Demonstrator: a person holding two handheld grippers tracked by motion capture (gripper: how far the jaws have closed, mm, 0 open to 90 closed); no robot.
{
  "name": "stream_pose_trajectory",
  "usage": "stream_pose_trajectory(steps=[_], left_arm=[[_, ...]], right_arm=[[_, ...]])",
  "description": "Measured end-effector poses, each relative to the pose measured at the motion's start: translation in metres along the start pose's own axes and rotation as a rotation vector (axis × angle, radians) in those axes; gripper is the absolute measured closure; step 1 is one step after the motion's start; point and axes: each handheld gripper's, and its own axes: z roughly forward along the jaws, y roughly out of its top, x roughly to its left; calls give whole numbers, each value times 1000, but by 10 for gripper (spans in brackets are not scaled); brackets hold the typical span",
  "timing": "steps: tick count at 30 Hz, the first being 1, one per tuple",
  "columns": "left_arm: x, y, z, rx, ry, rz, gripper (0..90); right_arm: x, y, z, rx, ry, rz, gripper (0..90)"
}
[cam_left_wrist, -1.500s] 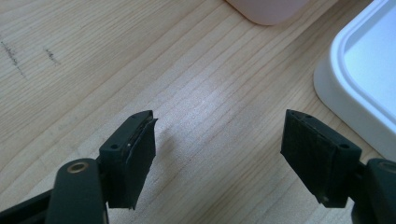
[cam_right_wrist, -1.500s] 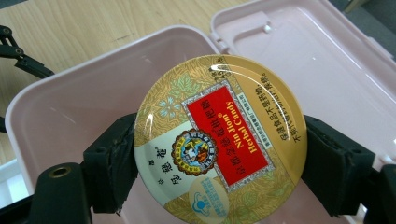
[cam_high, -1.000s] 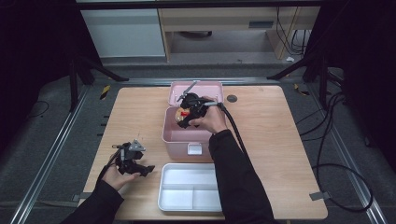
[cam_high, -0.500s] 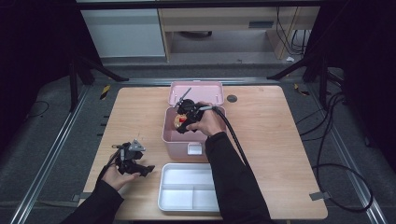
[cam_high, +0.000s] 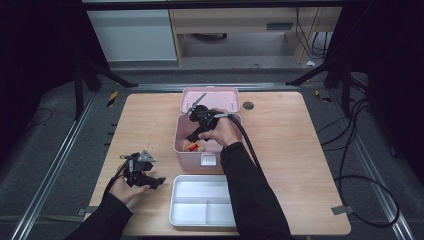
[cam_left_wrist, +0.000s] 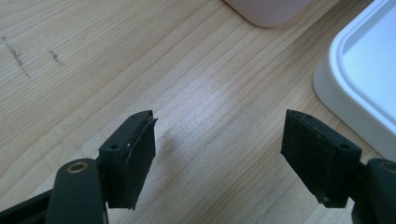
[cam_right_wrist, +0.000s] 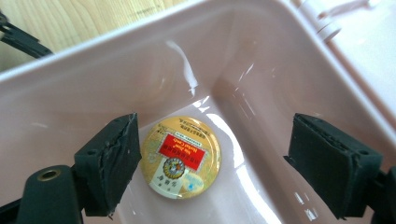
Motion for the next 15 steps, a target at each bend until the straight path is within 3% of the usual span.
stream_pose_trajectory(steps=[9,15], left_arm=[[-2,1,-3,-13,2,12,256],[-5,3,-5,-24,-1,30,256]], right_arm=[[1,-2,-47,-82,-64,-18,194],[0,-15,-87,-112,-136,-25,218]])
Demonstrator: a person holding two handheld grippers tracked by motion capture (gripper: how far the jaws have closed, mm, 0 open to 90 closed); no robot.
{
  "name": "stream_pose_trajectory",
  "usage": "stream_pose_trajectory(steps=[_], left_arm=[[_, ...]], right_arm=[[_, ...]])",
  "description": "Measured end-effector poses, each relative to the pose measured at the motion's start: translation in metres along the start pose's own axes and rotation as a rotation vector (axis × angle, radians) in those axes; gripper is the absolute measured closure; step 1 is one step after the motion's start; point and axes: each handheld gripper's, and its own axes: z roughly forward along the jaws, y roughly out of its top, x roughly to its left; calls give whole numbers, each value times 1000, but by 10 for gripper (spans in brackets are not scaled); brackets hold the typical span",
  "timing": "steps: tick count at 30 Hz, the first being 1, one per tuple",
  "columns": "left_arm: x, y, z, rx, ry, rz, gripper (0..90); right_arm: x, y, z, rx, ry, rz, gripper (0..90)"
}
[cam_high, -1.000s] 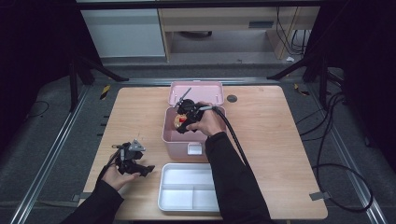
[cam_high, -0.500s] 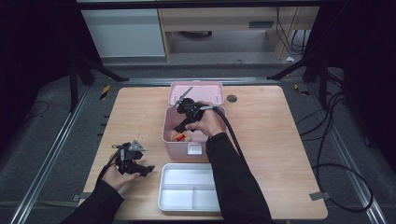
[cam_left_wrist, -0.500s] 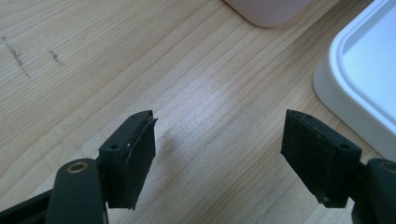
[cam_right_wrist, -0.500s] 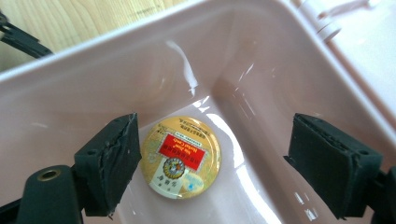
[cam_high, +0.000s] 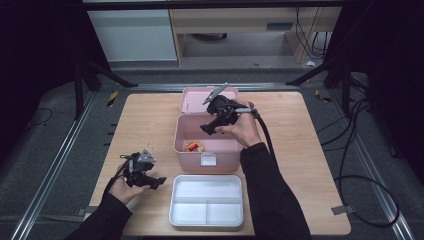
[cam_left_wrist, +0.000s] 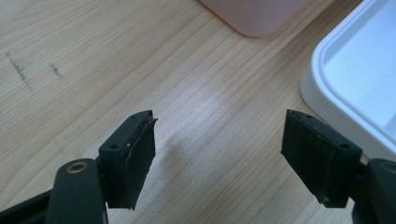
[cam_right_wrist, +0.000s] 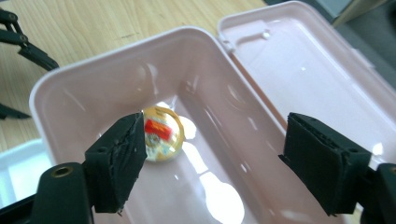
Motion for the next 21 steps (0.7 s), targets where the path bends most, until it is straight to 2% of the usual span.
stream_pose_trajectory(steps=[7,14,18,21], left_arm=[[-5,5,-5,-10,-3,32,258],[-11,10,-10,-14,-15,66,263],[-14,12,-14,-21,-23,88,266],[-16,14,-17,-24,-41,104,275]], right_arm=[[-4,-27,-40,-10,-50,-8,240],[0,-59,-73,-37,-69,9,250],[7,-76,-82,-43,-72,-3,252],[16,-93,-84,-38,-55,-19,272]])
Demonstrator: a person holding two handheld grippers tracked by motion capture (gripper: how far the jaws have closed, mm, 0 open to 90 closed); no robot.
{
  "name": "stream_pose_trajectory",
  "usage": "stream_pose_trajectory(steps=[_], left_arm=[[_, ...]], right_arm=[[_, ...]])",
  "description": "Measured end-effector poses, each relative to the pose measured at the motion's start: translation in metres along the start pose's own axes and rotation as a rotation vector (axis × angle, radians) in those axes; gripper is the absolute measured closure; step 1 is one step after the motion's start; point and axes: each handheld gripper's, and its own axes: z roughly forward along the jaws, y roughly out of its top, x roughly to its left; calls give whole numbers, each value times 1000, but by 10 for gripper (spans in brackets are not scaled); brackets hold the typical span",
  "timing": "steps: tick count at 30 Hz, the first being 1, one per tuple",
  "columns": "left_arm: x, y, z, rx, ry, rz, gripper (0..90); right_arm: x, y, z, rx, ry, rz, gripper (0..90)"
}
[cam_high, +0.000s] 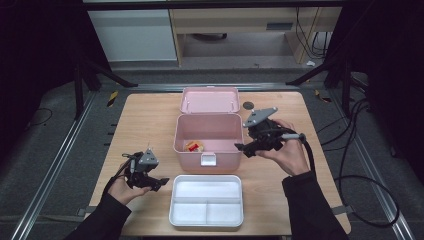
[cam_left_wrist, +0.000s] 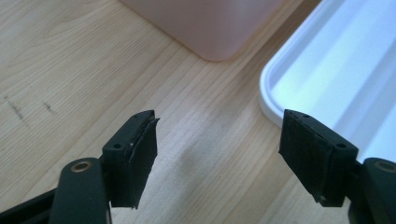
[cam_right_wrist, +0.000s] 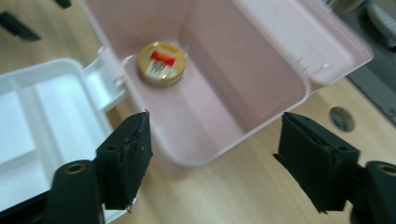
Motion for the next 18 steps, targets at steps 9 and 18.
stream_pose_trajectory(steps=[9,18], left_arm=[[-13,8,-7,-1,-38,83,328],[-35,16,-4,26,-98,186,392]], right_arm=[[27,-36,-1,24,55,-29,291],[53,-59,14,52,128,-46,310]])
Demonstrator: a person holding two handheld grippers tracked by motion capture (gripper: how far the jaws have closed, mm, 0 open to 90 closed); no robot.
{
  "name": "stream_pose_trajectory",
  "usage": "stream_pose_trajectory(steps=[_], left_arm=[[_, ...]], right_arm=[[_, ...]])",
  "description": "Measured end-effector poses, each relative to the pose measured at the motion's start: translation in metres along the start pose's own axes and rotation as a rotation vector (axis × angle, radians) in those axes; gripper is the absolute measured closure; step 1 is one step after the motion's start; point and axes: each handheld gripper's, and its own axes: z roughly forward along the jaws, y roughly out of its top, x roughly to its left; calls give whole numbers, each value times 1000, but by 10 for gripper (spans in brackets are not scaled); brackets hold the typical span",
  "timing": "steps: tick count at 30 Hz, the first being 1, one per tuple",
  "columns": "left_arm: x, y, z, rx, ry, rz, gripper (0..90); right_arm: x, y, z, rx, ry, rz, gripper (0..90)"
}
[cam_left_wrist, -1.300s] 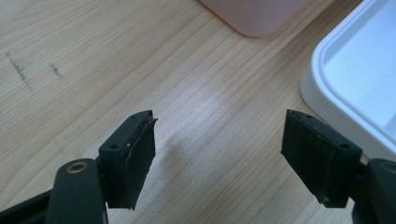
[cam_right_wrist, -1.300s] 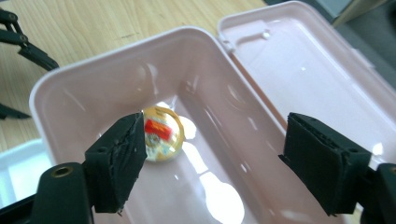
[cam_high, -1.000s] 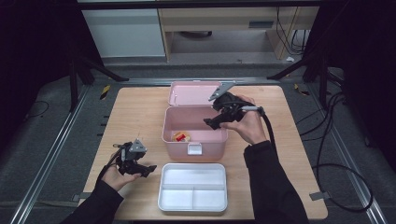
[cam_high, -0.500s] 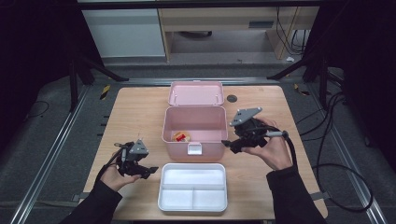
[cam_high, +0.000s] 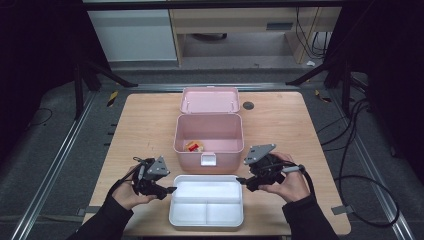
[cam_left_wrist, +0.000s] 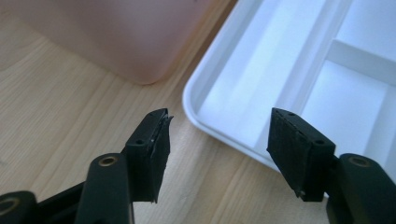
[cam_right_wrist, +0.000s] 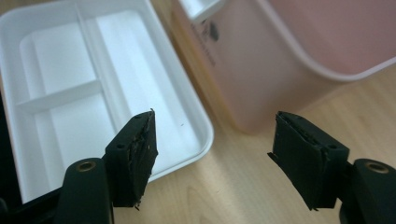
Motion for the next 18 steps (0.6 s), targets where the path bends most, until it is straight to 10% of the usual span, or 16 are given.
stream_pose_trajectory(steps=[18], left_arm=[[-20,8,18,79,-85,126,526]], right_arm=[[33,-18,43,123,124,-53,491]])
